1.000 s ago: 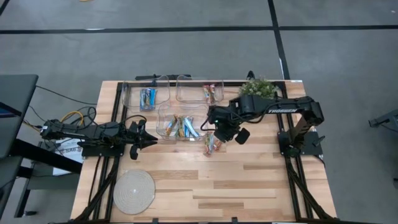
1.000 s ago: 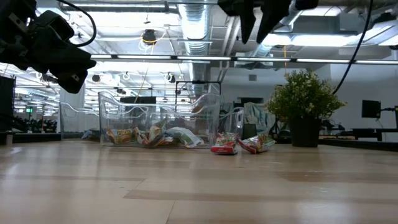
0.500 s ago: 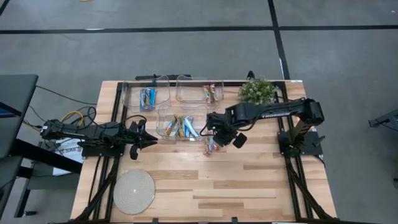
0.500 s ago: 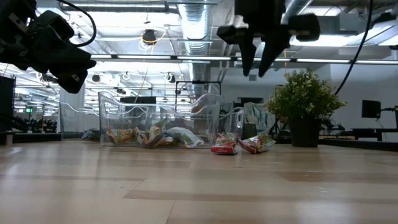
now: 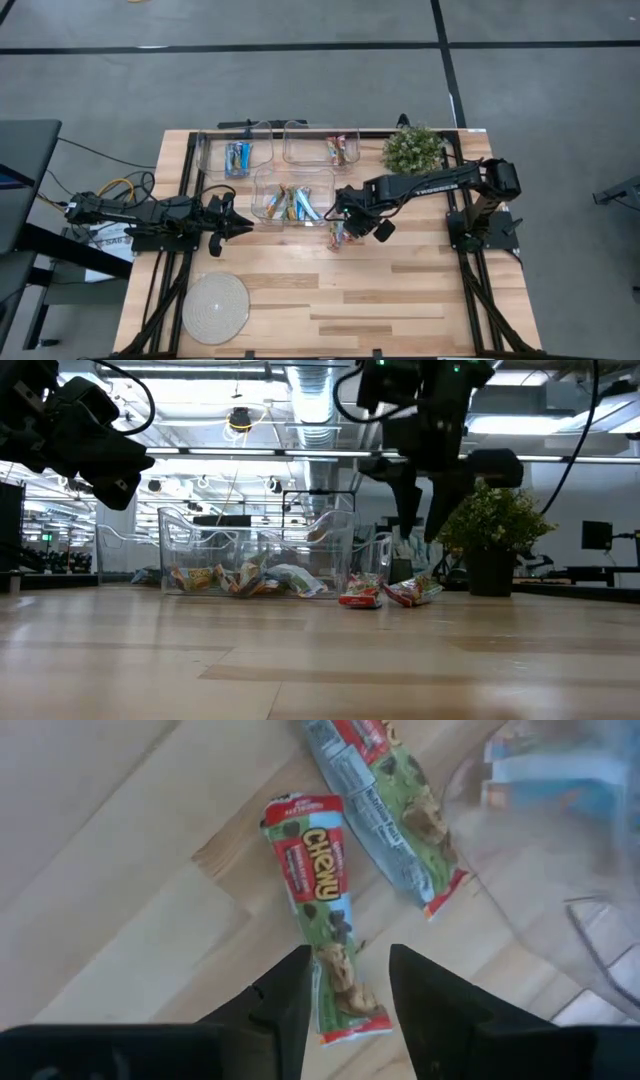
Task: Pick and place Granola Bars by type
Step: Put the red granola bar into the top right transparent bin
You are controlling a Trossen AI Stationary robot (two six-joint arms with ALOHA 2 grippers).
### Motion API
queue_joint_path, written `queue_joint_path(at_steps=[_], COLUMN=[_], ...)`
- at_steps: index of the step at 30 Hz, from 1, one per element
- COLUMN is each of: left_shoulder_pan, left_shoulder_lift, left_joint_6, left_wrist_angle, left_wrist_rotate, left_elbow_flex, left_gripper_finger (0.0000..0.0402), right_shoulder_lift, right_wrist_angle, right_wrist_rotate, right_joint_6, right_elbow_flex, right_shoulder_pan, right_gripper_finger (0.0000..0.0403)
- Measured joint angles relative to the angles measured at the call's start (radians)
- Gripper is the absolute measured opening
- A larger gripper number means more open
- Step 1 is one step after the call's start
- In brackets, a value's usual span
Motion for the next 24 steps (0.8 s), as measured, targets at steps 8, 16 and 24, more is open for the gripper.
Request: queue_joint_path(at_steps=[8, 16, 24], left_shoulder_pan=[0.0, 0.0, 0.0], left_shoulder_lift=[0.0, 0.0, 0.0], left_joint_6=[0.0, 0.0, 0.0], left_wrist_angle=[0.0, 0.0, 0.0], left_wrist_rotate=[0.0, 0.0, 0.0], left_elbow_flex=[0.0, 0.0, 0.0], left_gripper_finger=[0.0073, 0.0073, 0.0073], right_shoulder_lift=[0.0, 0.0, 0.0], right_wrist_angle=[0.127, 0.206, 0.323], right_wrist_rotate=[-0.001, 0.001, 0.003], right_joint_6=[0.0, -0.015, -0.041], right_elbow_flex=[-0.094, -0.183, -0.245], right_shoulder_pan=[-0.005, -0.007, -0.014], right_gripper_finger=[0.0175, 0.0241, 0.0227])
